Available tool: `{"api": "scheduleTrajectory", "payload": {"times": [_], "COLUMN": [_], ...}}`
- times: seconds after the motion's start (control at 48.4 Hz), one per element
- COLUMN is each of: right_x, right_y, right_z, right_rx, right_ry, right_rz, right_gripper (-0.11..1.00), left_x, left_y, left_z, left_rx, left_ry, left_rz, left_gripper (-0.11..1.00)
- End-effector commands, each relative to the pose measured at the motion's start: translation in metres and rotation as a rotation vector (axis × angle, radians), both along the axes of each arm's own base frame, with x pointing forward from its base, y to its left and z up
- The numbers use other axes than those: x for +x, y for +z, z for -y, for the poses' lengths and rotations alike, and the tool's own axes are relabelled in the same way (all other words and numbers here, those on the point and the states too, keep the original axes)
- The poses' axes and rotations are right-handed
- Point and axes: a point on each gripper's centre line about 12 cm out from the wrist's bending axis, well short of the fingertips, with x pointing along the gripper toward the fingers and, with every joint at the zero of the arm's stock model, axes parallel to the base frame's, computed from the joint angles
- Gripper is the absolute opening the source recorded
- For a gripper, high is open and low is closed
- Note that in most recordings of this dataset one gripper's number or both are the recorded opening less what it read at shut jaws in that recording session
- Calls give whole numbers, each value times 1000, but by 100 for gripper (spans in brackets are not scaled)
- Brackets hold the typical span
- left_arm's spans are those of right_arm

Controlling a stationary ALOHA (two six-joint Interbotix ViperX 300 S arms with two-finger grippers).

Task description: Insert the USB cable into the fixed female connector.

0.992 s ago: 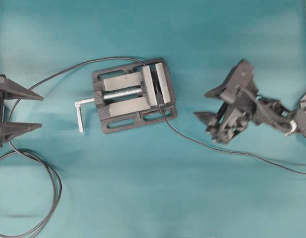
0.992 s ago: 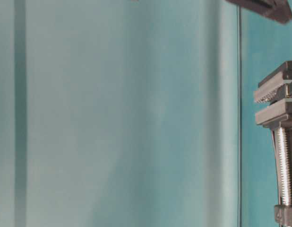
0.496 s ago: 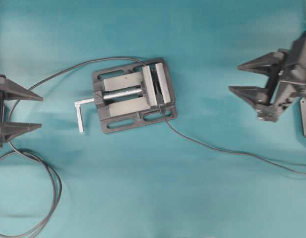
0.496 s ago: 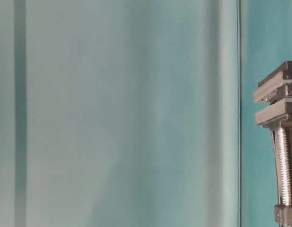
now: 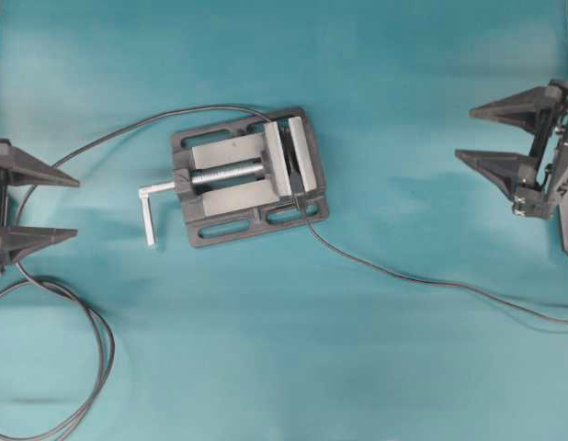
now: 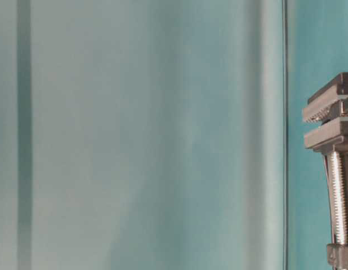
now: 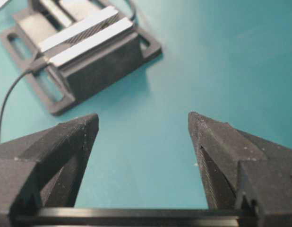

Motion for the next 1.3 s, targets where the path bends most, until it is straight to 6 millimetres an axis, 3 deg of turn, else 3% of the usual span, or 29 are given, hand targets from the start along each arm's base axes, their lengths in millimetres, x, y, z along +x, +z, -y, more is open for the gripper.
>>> {"api": "scheduleTrajectory", "payload": {"times": [0.0, 0.434, 0.744, 1.033, 1.178, 1.281], "right_x": [1, -14, -3, -4, -7, -14], "right_y": [2, -10, 34, 33, 27, 7], "right_z": [0, -8, -34, -52, -58, -61], "right_rx": [12, 98, 178, -201, -246, -225], "right_ry": [-1, 47, 264, 513, 589, 633], "right_rz": [8, 28, 105, -36, -102, -179], "right_gripper": [79, 79, 79, 79, 79, 79], "left_x": [2, 2, 2, 2, 2, 2], "left_y": [4, 4, 4, 4, 4, 4], "left_z": [0, 0, 0, 0, 0, 0], "left_rx": [-7, -7, -7, -7, -7, -7], "left_ry": [5, 5, 5, 5, 5, 4], "left_rz": [6, 6, 8, 6, 6, 5], "left_gripper": [100, 100, 100, 100, 100, 100]}}
